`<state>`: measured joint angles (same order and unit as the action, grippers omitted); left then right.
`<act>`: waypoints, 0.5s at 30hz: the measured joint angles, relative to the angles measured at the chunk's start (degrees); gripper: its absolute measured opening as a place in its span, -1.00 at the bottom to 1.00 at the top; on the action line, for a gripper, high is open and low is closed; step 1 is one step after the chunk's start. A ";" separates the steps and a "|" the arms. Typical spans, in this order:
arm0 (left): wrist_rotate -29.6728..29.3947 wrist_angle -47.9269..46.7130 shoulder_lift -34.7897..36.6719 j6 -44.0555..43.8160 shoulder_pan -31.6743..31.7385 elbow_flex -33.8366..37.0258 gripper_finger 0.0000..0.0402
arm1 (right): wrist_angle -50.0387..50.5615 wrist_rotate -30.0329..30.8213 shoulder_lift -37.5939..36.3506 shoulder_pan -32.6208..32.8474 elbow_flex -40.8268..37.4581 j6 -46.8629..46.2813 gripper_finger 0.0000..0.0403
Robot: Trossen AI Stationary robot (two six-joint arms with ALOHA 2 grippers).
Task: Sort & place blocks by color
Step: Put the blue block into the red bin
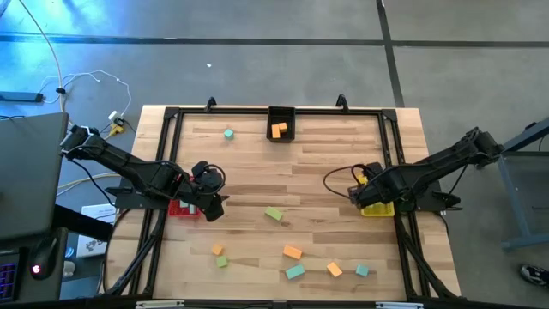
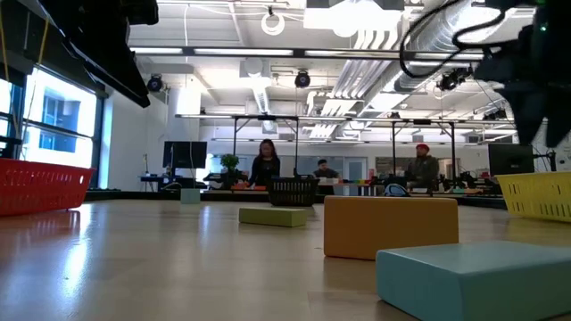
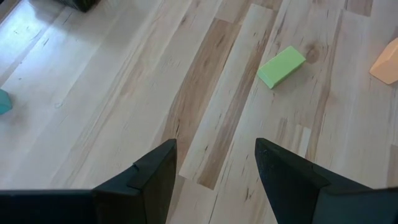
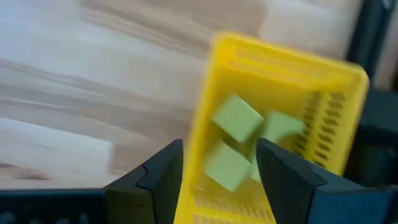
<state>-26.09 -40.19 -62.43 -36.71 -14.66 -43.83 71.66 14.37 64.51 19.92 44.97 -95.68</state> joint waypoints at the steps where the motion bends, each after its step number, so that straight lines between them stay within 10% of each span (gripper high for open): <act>1: 0.00 -0.01 0.00 0.00 0.02 0.00 0.01 | -0.41 1.41 0.00 0.00 0.71 0.88 -0.07; 15: -5.01 0.86 0.00 0.36 5.21 0.00 0.01 | -17.55 13.79 0.00 0.00 3.72 21.08 -0.07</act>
<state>-31.09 -39.34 -62.44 -36.35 -9.45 -43.83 54.11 28.15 64.51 19.92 48.69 -74.61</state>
